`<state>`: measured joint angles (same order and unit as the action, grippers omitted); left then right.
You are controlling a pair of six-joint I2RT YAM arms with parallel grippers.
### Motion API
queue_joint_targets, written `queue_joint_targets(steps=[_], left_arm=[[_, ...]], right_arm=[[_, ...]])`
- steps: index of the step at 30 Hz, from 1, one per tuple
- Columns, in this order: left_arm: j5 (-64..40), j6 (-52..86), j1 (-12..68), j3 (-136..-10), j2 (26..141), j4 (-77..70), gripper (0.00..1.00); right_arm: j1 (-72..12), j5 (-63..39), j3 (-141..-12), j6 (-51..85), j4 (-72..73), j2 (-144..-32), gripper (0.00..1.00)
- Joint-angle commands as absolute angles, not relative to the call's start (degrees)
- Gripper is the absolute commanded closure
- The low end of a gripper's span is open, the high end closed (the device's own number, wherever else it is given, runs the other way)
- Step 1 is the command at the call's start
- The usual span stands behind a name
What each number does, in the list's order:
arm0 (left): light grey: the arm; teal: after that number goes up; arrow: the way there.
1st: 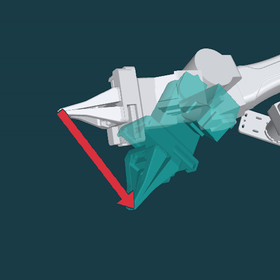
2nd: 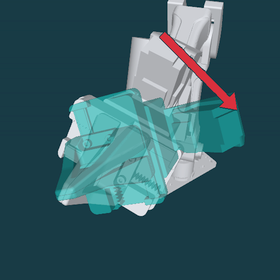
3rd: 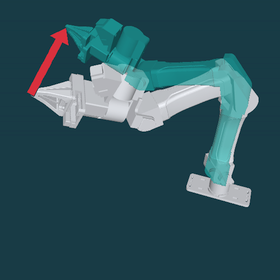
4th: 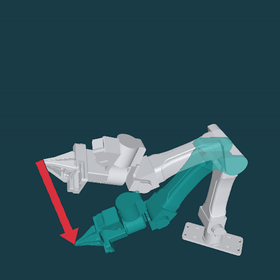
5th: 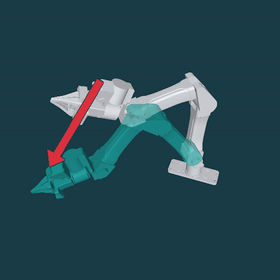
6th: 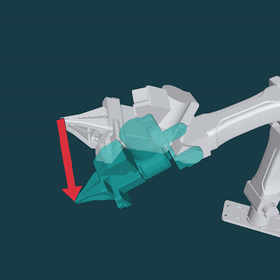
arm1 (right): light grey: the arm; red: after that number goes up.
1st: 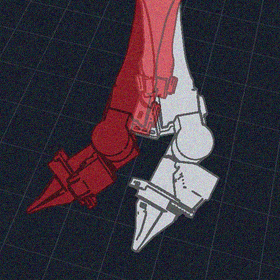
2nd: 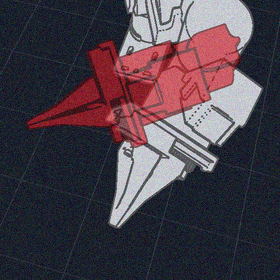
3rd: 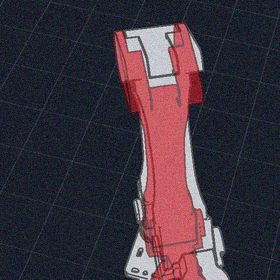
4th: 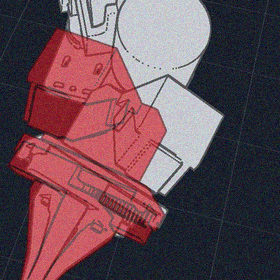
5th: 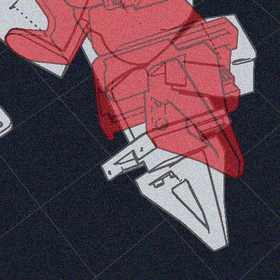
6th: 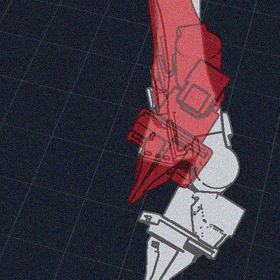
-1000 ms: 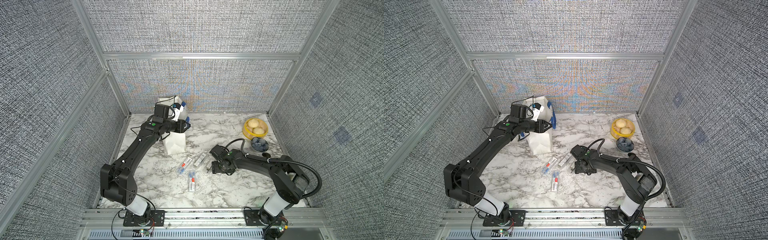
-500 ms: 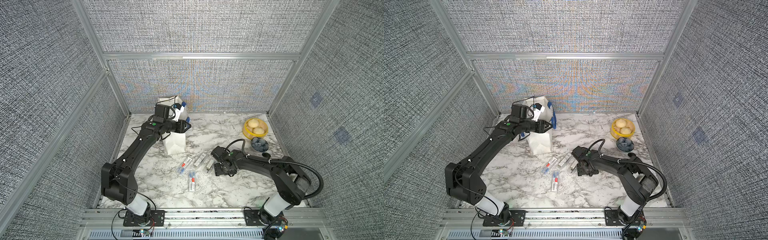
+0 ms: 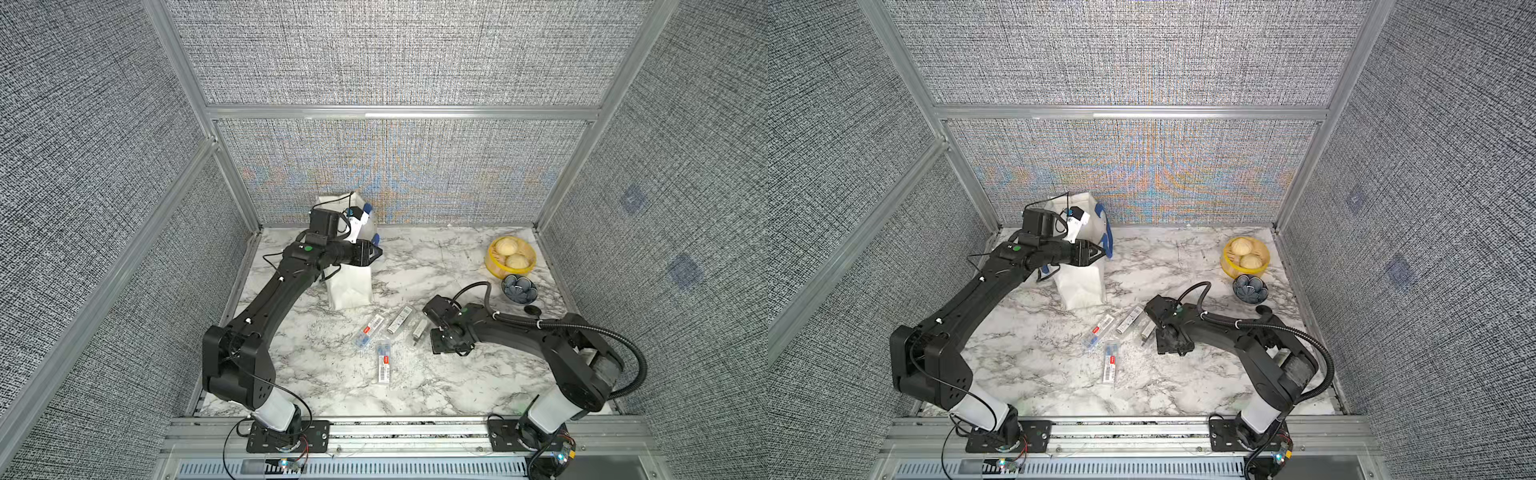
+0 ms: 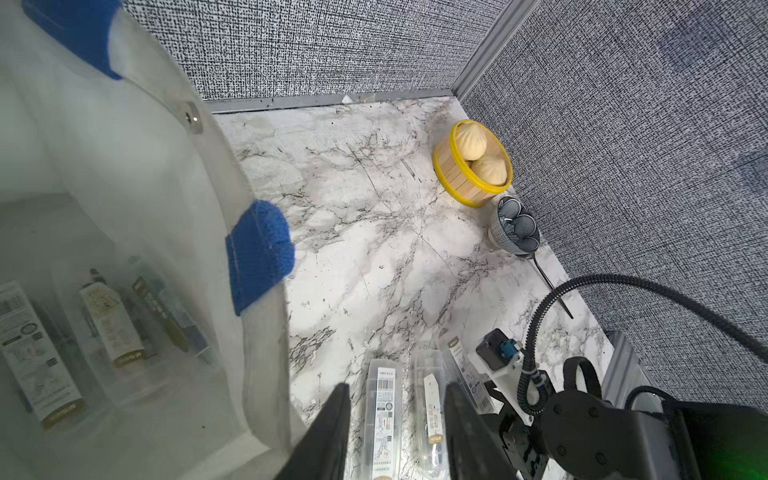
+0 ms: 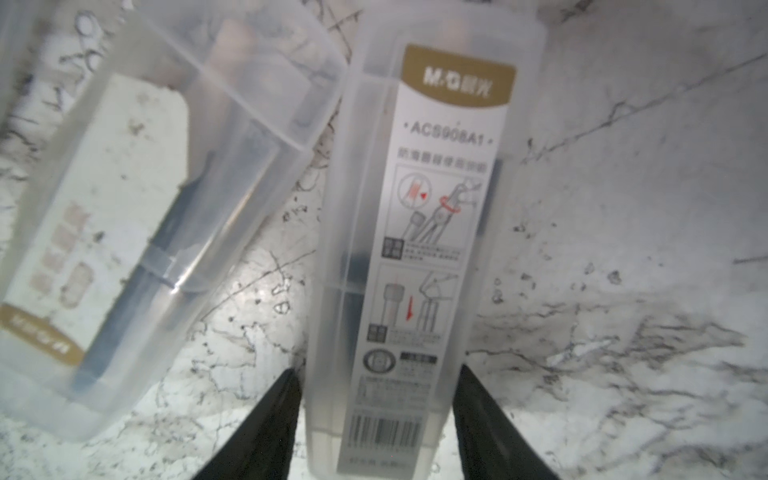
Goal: Put the compass set into the canvas bag
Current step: Pick up the compass set at the center of the board.
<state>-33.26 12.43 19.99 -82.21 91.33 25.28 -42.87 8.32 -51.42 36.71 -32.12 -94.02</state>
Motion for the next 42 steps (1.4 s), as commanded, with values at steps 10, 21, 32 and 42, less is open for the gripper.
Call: queue_joint_targets(steps=[10,21,32,42], left_arm=[[-33.16,12.17,19.98,-82.28,90.71,25.31,0.6],[-30.7,12.3,22.86,-85.42,88.36,25.95,0.59],[-29.62,20.7,35.96,-84.61,96.81,13.41,0.58],[-33.25,27.73,40.58,-83.03,106.52,2.33,0.46]], right_arm=[[-42.9,11.66,-48.72,36.57,-32.78,-90.9,0.54],[-42.61,15.45,-41.5,28.82,-20.43,-78.74,0.69],[-41.4,16.35,-36.91,23.3,-11.04,-69.88,0.76],[-41.34,15.25,-36.48,22.41,-9.4,-66.29,0.77]])
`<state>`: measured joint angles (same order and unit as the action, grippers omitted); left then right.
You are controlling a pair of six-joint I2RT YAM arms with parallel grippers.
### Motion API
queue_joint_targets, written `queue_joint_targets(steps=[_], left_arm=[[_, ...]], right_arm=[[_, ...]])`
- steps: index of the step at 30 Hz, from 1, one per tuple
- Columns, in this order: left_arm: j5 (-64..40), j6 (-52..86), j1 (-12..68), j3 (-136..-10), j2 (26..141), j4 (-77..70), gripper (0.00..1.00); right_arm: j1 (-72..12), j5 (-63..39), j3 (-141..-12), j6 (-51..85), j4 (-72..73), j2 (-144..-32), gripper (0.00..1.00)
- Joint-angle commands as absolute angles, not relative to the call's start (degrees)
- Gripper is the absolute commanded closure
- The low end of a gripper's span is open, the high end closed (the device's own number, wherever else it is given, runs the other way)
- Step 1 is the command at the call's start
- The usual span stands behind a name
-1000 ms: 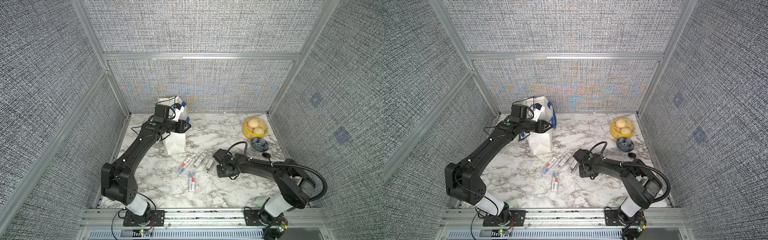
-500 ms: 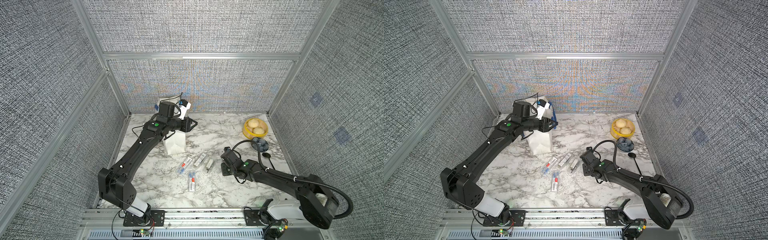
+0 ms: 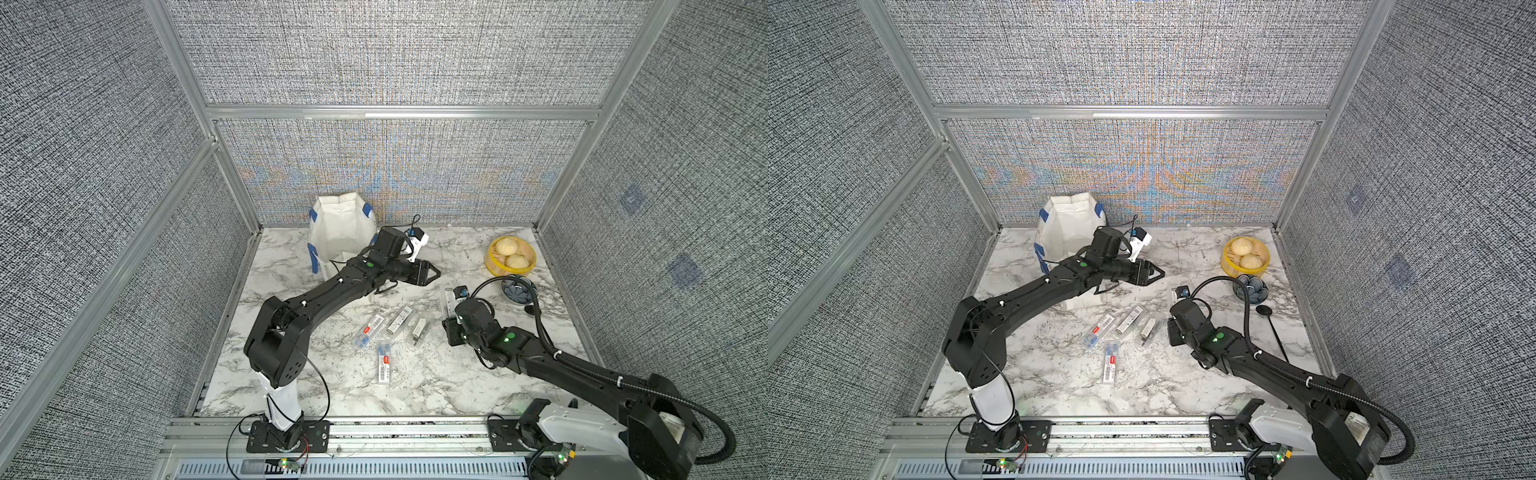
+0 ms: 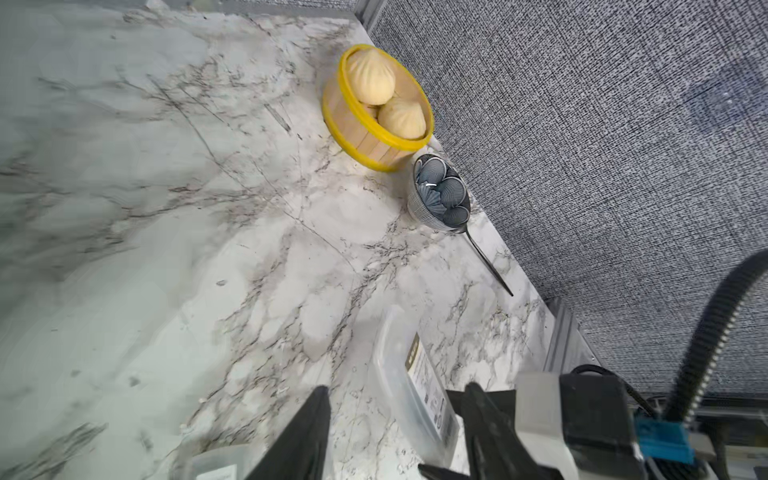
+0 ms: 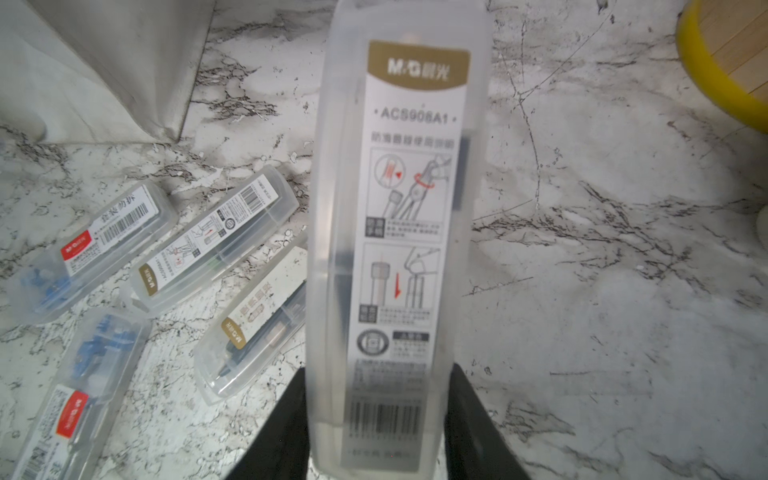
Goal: Put the compass set into the canvas bag
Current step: Pick up the compass set at the center of the board.
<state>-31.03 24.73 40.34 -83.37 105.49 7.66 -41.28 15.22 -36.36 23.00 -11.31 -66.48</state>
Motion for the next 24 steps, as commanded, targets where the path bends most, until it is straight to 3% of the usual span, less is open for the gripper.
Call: queue_joint_targets(steps=[1,12,24], left_arm=[[-33.6,28.09,40.58,-82.61,107.01,1.68,0.46],[-37.52,32.5,41.74,-80.79,111.66,-3.65,0.46],[-38.34,34.94,42.22,-80.37,112.32,-5.54,0.74]], right_arm=[[-41.34,15.17,-36.57,22.41,-9.4,-66.24,0.77],[-41.33,13.89,-37.86,22.17,-7.56,-67.26,0.77],[-41.38,13.04,-38.84,22.41,-6.87,-69.07,0.77]])
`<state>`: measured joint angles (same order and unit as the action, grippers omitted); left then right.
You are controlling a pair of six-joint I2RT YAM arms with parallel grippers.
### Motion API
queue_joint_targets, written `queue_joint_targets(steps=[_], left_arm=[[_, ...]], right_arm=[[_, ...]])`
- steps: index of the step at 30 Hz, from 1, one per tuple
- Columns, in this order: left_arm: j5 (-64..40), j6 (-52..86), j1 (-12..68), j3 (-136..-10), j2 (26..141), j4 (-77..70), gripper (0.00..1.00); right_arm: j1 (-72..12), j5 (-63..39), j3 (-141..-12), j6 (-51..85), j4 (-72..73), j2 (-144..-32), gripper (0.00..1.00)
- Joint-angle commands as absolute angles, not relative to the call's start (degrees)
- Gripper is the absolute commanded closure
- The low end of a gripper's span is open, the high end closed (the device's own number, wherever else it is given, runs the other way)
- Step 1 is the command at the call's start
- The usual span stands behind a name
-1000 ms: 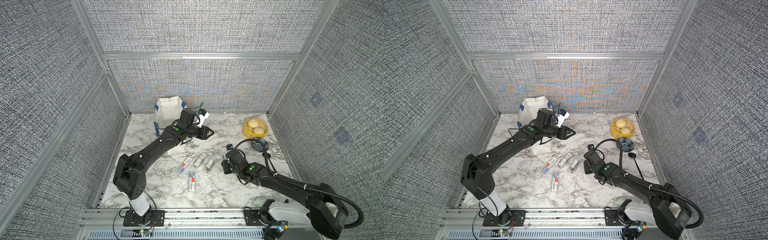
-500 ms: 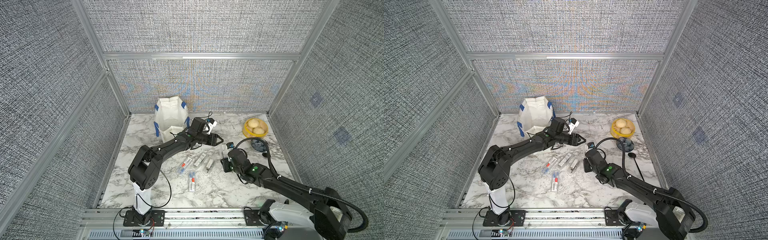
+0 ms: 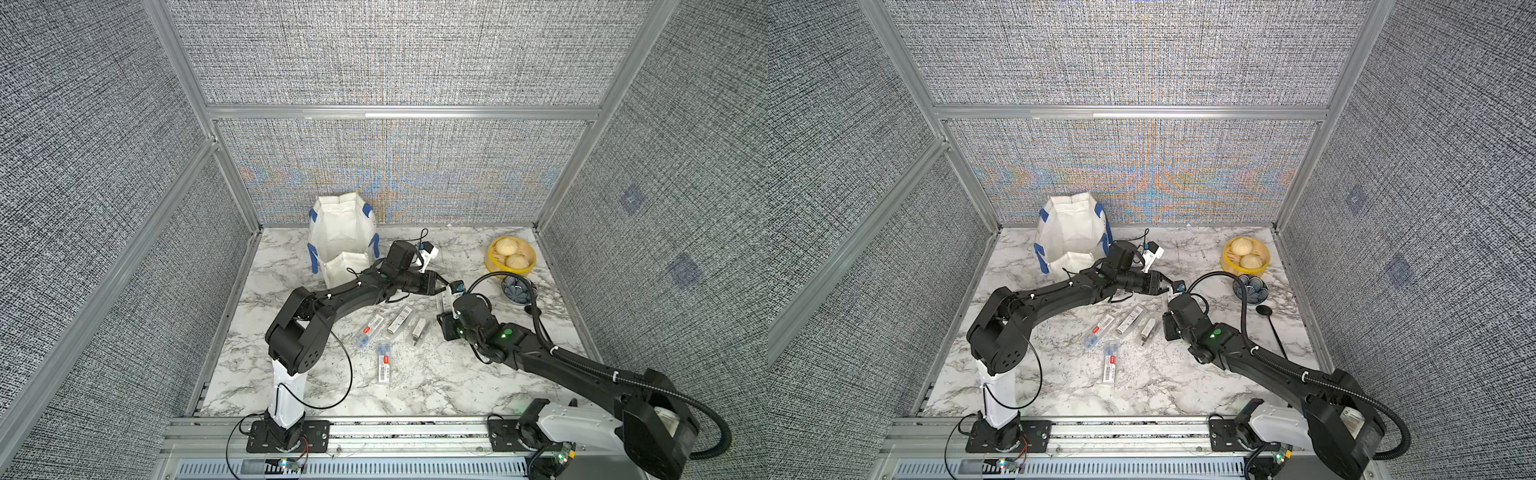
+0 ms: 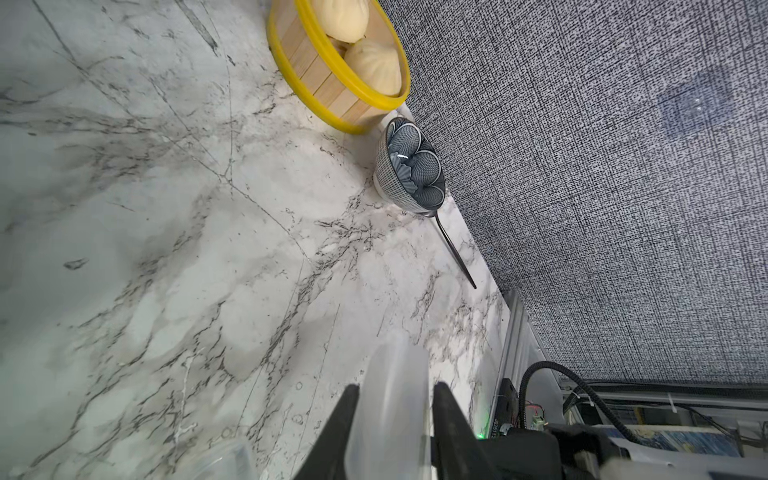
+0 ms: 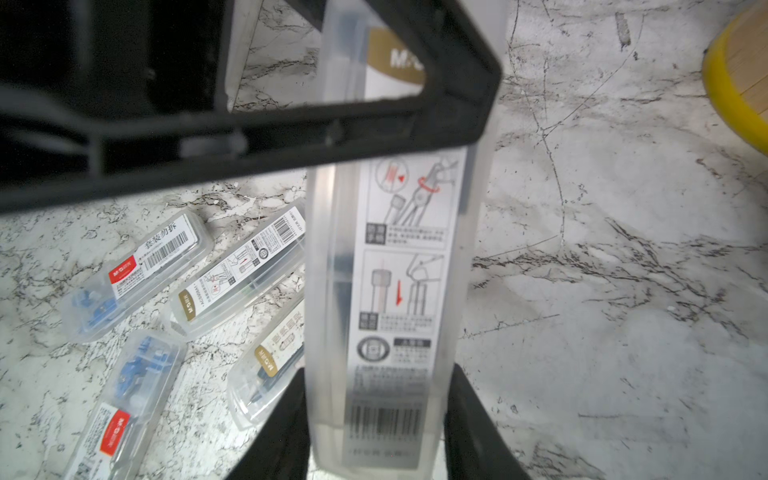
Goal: Put the compass set into the canvas bag
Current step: Pick up the compass set at the center of the board, then place the compass set in the canvas bag.
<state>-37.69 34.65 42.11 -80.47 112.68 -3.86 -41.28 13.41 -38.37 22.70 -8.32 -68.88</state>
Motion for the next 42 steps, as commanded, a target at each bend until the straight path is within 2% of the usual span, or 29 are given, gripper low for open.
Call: queue_joint_targets(steps=[1,5,8,12,14,15,19,30,42], left_arm=[[-38.32,34.98,42.19,-80.35,112.3,-5.52,0.76],[-37.89,35.15,42.19,-80.16,112.02,-5.64,0.8],[-37.48,35.24,42.19,-80.24,111.73,-5.64,0.82],[-36.79,34.82,42.12,-80.26,111.0,-5.58,0.83],[-36.33,34.42,42.1,-80.62,110.58,-5.16,0.83],[-36.06,34.13,42.05,-80.83,110.31,-4.85,0.83],[-34.96,32.23,41.83,-82.36,108.98,-2.06,0.84],[-30.13,23.61,38.2,-90.35,102.93,12.04,0.85],[-22.48,10.64,25.87,-107.83,100.3,34.72,0.86]], right_arm=[[-41.33,13.07,-38.78,22.41,-6.69,-69.04,0.77],[-41.39,13.17,-38.69,22.4,-6.59,-69.01,0.76],[-41.33,13.37,-38.63,22.41,-6.68,-68.86,0.68],[-41.37,13.39,-37.62,22.33,-6.47,-68.38,0.35],[-41.35,13.4,-36.36,22.49,-5.71,-68.15,0.23],[-41.39,13.36,-35.48,22.42,-5.11,-68.04,0.21],[-41.33,12.8,-31.93,22.28,-1.8,-67.43,0.16],[-41.33,8.33,-24.39,20.36,13.59,-68.73,0.16],[-41.39,4.7,-25.09,21.53,13.02,-67.95,0.16]])
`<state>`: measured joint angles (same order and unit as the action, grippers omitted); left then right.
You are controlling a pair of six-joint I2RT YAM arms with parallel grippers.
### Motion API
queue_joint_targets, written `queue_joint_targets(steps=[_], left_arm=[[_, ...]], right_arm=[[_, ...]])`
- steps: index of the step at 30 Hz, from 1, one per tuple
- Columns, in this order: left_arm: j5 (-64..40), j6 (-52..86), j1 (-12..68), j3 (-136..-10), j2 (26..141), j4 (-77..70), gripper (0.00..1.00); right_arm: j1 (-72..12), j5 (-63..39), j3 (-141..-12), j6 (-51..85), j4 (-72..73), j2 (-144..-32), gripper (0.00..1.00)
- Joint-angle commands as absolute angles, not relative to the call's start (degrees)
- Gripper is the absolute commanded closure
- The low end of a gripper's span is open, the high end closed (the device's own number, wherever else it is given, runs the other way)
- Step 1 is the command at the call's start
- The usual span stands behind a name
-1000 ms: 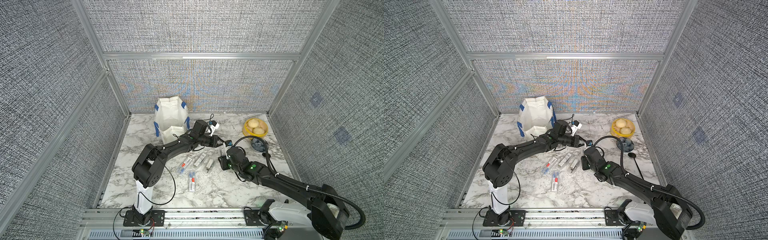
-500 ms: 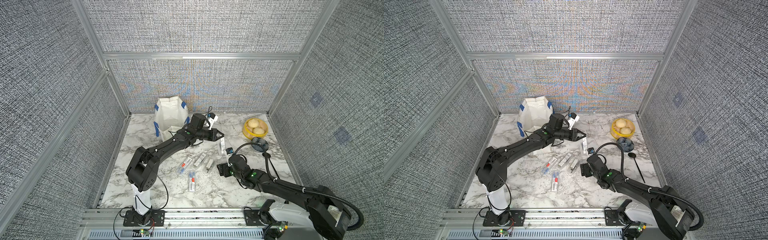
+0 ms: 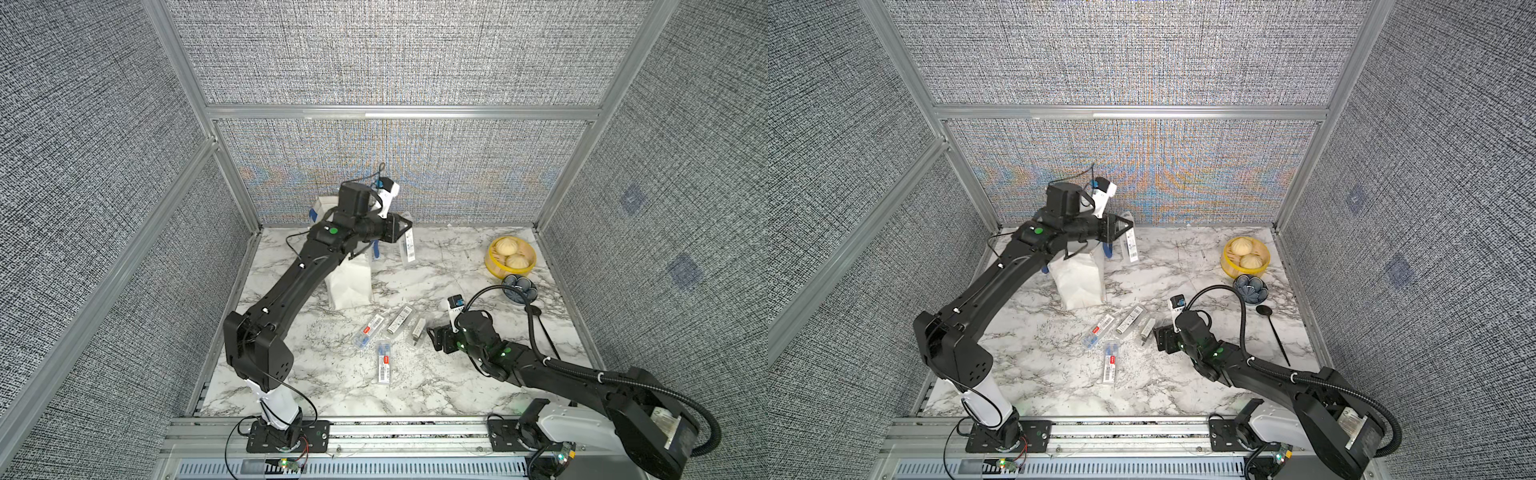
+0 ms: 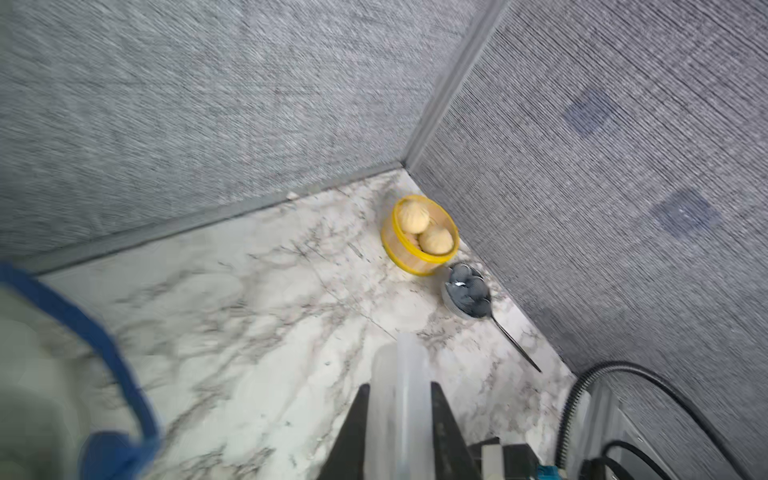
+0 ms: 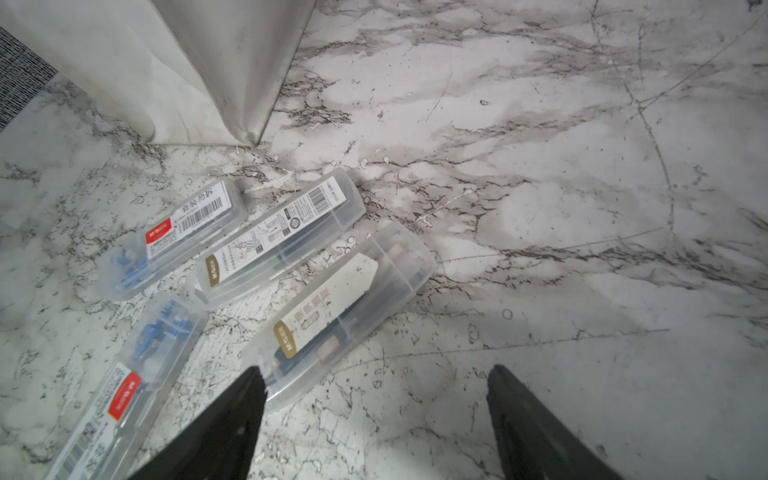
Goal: Put the compass set into the canvas bag
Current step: Place the compass set in the canvas bag.
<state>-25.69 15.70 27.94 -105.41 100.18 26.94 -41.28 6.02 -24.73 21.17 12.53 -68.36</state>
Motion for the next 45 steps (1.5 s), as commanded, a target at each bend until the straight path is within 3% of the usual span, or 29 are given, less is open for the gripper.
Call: queue_joint_targets(steps=[1,15,45], left_arm=[[-22.21,10.24,24.42,-109.51,100.9,36.32,0.86],[-22.24,9.49,10.25,-120.76,112.05,40.0,0.87],[-20.01,8.97,11.95,-112.07,124.91,37.13,0.84]], right_arm=[[-41.39,4.57,-25.12,21.69,12.96,-67.65,0.16],[-41.31,3.12,-25.25,22.06,11.08,-65.49,0.16],[-41.38,4.31,-26.7,21.84,9.37,-68.02,0.16]])
